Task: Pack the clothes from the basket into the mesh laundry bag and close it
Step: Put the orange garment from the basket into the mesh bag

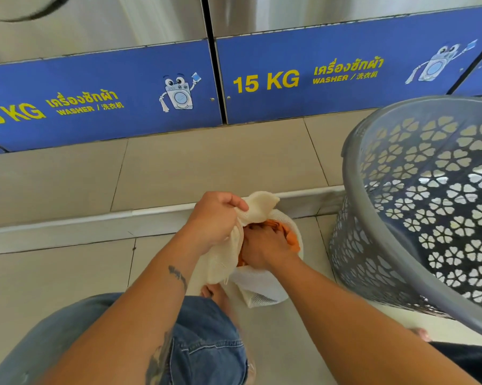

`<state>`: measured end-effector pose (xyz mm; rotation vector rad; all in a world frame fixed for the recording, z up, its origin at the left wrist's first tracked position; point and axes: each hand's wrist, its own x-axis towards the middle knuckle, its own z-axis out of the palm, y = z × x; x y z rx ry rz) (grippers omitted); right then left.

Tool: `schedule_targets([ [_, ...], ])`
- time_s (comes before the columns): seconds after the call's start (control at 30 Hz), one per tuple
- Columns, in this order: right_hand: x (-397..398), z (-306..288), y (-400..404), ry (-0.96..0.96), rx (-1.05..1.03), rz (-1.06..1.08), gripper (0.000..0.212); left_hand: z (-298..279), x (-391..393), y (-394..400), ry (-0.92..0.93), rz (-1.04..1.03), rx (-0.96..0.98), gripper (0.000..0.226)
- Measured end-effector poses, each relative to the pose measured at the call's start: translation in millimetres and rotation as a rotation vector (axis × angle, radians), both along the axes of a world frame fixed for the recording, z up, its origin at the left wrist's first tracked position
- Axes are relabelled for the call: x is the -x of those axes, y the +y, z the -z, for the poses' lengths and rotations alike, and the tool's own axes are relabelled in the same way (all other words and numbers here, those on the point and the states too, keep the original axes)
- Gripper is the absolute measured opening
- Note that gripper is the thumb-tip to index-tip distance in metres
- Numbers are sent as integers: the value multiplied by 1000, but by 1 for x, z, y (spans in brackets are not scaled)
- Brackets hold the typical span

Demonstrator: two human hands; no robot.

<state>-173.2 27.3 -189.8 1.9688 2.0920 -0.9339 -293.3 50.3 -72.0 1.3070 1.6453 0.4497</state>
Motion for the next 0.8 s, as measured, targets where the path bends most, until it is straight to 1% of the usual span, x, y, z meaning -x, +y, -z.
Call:
schedule_targets([
  [0.03, 0, 1, 2, -13, 43, -44, 52, 2, 2, 2, -8, -45, 2, 48],
  [0.07, -1, 1, 2, 14, 70, -71, 53, 2, 2, 2, -13, -79, -3, 48],
  [0.1, -4, -3, 0, 95, 82, -66, 52, 1, 2, 3, -16, -103, -15, 48],
  [0.13, -8, -5, -5, 248, 73, -10, 47, 0, 2, 3, -17, -122, -33, 48],
  [0.17, -13, -10, -11, 429, 33, 96, 39, -2, 0, 2, -15, -137, -52, 47],
  [0.2, -19, -15, -19, 586, -47, 238, 33, -4, -1, 3, -14, -150, -70, 46],
  [0.23, -26, -20, -28, 648, -180, 390, 31, -6, -3, 2, -8, -157, -84, 46],
  [0.27, -34, -22, -38, 640, -322, 527, 34, -9, -5, 2, 4, -156, -94, 45],
  [0.3, -41, -19, -46, 529, -407, 620, 36, -11, -6, 1, 20, -147, -99, 45],
  [0.33, -47, -15, -55, 406, -412, 664, 40, -14, -7, -2, 35, -130, -100, 45],
  [0.37, -50, -11, -62, 329, -327, 677, 45, -15, -8, -4, 45, -112, -97, 45],
  [0.43, -50, -7, -73, 324, -154, 622, 56, -17, -9, -9, 62, -79, -87, 45],
  [0.47, -48, -6, -76, 317, -132, 570, 57, -17, -9, -11, 74, -60, -80, 44],
  [0.5, -45, -8, -77, 242, -142, 509, 54, -18, -9, -13, 85, -37, -74, 44],
  [0.57, -37, -13, -73, 29, -211, 383, 45, -18, -9, -15, 100, 2, -67, 44],
  [0.63, -30, -20, -69, -95, -228, 314, 45, -19, -9, -16, 109, 22, -70, 44],
  [0.67, -27, -20, -66, -90, -238, 305, 48, -19, -9, -16, 114, 25, -72, 44],
  [0.7, -23, -20, -63, -30, -249, 302, 50, -19, -8, -16, 116, 30, -77, 44],
  [0.77, -14, -21, -59, 186, -279, 261, 59, -18, -7, -16, 118, 47, -85, 44],
  [0.8, -8, -20, -57, 325, -269, 232, 60, -18, -7, -15, 117, 52, -85, 45],
])
